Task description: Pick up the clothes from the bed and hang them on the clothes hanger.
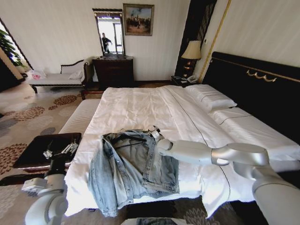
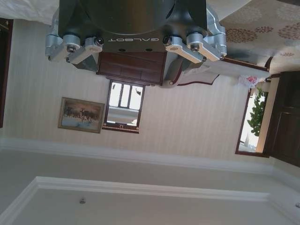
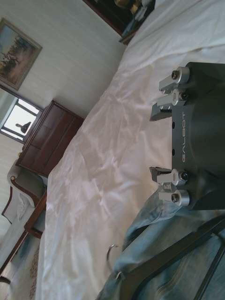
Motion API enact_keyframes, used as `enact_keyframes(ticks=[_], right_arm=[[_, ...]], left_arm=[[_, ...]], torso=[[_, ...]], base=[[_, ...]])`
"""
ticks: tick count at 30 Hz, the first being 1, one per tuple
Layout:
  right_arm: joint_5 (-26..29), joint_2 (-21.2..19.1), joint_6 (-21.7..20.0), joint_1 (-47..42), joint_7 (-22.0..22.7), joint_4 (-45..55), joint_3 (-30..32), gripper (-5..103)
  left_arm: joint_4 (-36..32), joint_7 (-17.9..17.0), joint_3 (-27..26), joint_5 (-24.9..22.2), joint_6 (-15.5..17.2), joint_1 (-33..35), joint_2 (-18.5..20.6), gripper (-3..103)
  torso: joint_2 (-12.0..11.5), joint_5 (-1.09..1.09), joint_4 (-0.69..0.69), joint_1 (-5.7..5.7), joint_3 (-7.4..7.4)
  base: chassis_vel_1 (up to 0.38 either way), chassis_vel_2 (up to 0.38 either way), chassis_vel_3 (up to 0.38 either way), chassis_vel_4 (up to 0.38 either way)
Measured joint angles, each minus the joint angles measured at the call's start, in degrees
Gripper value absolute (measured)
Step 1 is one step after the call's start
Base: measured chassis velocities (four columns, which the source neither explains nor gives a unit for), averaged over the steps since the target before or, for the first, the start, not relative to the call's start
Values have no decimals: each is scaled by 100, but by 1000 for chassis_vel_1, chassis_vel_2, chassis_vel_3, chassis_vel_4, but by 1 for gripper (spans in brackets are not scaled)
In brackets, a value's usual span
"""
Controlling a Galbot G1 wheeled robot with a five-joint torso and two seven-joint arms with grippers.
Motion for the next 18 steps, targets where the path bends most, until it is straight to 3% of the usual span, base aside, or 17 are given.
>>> enact_keyframes(ticks=[1,3,4,5,6,9,14,18], right_arm=[[0,0,0,0,0,0,0,57],[610,84,-330,165,-37,146,3,68],[847,118,-454,201,11,192,8,68],[1265,195,-730,245,200,276,24,74],[1265,195,-730,245,200,276,24,74],[1858,389,-1276,276,676,378,31,90],[1631,585,-1378,242,723,172,-132,100],[1380,699,-1466,211,723,-49,-269,100]], left_arm=[[0,0,0,0,0,0,0,100],[6,0,14,5,-11,-10,-24,100],[10,0,15,5,-18,-14,-32,100],[16,0,15,5,-26,-20,-41,100],[16,0,15,5,-26,-20,-41,100],[34,0,14,-3,-47,-35,-59,100],[70,1,-20,-51,-76,-45,-40,100],[94,3,-73,-112,-94,-43,-10,100]], torso=[[0,0,0,0,0],[0,1,1,0,0],[0,0,1,0,0],[0,0,0,0,0],[0,0,0,0,0],[0,0,2,0,0],[0,0,0,-1,0],[0,0,0,0,0]], base=[[0,0,0,0],[0,0,0,0],[0,0,0,0],[0,0,0,0],[0,0,0,0],[0,0,0,0],[0,0,0,0],[0,0,0,0]])
